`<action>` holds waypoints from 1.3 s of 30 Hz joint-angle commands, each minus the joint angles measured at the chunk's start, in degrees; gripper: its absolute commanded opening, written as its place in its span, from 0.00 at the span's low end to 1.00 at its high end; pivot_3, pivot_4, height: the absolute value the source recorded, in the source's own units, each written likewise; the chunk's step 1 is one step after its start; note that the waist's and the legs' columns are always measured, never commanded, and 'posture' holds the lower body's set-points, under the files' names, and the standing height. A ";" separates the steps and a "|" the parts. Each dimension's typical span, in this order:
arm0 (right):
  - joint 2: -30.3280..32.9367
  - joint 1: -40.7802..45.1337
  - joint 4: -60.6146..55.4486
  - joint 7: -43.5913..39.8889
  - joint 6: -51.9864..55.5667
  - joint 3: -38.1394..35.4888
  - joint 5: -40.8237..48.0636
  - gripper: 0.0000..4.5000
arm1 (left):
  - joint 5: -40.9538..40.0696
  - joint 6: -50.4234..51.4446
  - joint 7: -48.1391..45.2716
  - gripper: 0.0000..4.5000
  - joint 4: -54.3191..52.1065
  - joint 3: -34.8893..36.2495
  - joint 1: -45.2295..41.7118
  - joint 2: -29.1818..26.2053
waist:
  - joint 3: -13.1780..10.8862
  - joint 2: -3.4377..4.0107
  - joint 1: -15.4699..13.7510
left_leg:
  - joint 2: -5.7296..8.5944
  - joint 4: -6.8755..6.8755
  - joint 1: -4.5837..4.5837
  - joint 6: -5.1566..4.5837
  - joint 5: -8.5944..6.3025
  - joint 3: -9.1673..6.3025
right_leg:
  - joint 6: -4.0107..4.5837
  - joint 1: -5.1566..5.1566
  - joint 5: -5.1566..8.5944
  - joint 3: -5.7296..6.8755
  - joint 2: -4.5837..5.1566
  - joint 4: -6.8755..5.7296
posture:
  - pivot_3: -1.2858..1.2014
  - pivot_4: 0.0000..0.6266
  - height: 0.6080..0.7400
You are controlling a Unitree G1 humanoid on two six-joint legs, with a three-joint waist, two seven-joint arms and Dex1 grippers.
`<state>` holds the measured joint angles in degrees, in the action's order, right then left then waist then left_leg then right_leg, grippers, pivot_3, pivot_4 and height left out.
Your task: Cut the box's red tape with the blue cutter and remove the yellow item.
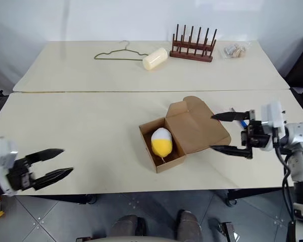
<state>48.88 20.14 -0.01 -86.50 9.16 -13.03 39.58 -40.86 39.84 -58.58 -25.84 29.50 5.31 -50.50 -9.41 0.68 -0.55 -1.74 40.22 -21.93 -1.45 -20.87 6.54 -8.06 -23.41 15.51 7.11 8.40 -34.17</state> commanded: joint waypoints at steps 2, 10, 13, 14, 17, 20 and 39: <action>1.28 0.36 -2.48 2.29 2.81 -3.31 2.12 1.00 | 0.67 4.98 0.31 0.99 1.11 -15.64 -20.16 -3.56 | -0.02 -0.02 -0.43 | 0.03 -0.08 0.14 -0.01 -0.01 0.00 | 0.00 0.01 0.00 -0.13 0.00 -0.03 | 0.52 0.24 1.00; 3.51 -3.01 -6.00 3.53 6.37 -5.32 2.56 1.00 | 15.63 15.32 -0.16 0.99 23.25 -51.68 -68.56 14.25 | -0.13 -0.23 -1.77 | 0.11 -0.07 0.25 -0.01 -0.01 0.45 | -0.02 0.09 -0.01 -0.10 -0.12 -0.06 | 0.52 0.24 1.00; 3.11 -4.36 -8.31 5.43 7.60 -5.81 2.88 1.00 | 20.85 14.89 -3.64 0.99 27.83 -60.43 -74.07 16.93 | -0.16 -0.28 -0.72 | 0.11 -0.23 0.23 -0.03 -0.02 0.54 | -0.05 0.03 -0.02 -0.11 -0.12 0.09 | 0.52 0.24 1.00; 2.99 -4.64 -8.85 5.81 7.80 -5.89 2.96 1.00 | 21.69 15.32 -4.01 0.99 28.67 -61.76 -74.88 17.32 | -0.17 -0.28 -0.38 | 0.10 -0.31 0.25 -0.02 -0.02 0.54 | -0.05 -0.02 -0.02 -0.10 -0.14 0.09 | 0.52 0.24 1.00; 2.24 -7.18 -12.57 9.92 9.76 -8.28 4.67 1.00 | 27.97 13.21 -7.85 0.99 30.37 -71.52 -78.18 18.96 | -0.23 -0.29 -0.18 | 0.05 -0.43 0.27 0.01 -0.01 0.49 | 0.00 -0.18 0.01 -0.17 -0.25 0.07 | 0.52 0.24 1.00; 2.34 -9.42 -14.91 11.68 11.23 -9.64 5.69 1.00 | 30.00 14.41 -9.36 0.99 31.63 -73.65 -79.21 19.70 | -0.31 -0.41 -0.64 | 0.04 -0.34 0.26 0.02 -0.02 0.49 | 0.01 -0.17 0.01 -0.22 -0.26 0.07 | 0.52 0.24 1.00; -0.69 -12.34 -18.65 15.94 10.29 -8.02 5.60 1.00 | 35.56 8.53 -7.02 0.36 41.82 -66.30 -77.43 28.30 | -0.40 -0.57 -2.00 | 0.05 -0.01 0.20 -0.03 -0.05 0.39 | 0.00 -0.06 0.00 -0.26 -0.23 0.03 | 0.52 0.24 1.00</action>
<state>48.46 7.18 -18.05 -70.64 20.17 -20.54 44.65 -4.35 48.82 -65.63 16.66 -40.71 -71.20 -22.57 -9.82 0.10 -2.55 -1.69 40.21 -21.75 -1.48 -20.92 6.93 -8.05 -23.49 15.51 6.85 8.17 -34.14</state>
